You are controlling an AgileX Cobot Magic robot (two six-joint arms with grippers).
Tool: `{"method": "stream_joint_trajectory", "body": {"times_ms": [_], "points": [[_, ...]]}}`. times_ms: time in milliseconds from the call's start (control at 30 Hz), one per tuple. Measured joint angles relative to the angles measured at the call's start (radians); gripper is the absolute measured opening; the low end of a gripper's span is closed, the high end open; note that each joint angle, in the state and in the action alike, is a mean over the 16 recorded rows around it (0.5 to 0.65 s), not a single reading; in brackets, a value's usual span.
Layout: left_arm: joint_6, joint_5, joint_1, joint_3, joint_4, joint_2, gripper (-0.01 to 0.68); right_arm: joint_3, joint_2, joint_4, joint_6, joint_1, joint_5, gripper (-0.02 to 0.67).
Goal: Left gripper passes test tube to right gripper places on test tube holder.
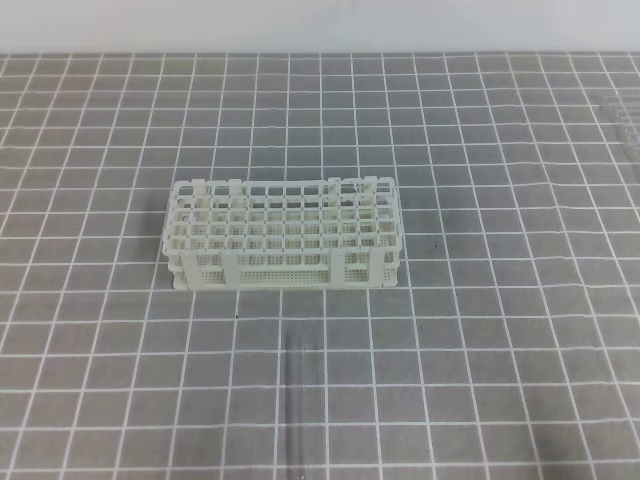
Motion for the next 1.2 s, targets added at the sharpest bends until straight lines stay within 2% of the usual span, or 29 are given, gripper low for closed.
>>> {"method": "stream_joint_trajectory", "body": {"times_ms": [300, 633, 867, 1200], "points": [[-0.004, -0.059, 0.0, 0.0, -0.005, -0.002, -0.003, 0.0, 0.0, 0.0, 0.0, 0.0, 0.0, -0.021], [-0.036, -0.211, -0.001, 0.004, -0.104, -0.009, -0.003, 0.0, 0.0, 0.008, 0.0, 0.0, -0.022, -0.021], [-0.094, -0.329, 0.0, 0.004, -0.16, -0.008, -0.003, 0.0, 0.0, 0.063, 0.0, 0.0, -0.144, -0.021], [-0.219, -0.377, 0.0, 0.002, -0.165, 0.004, -0.002, 0.0, 0.0, 0.22, 0.0, 0.0, -0.334, -0.021]]}}
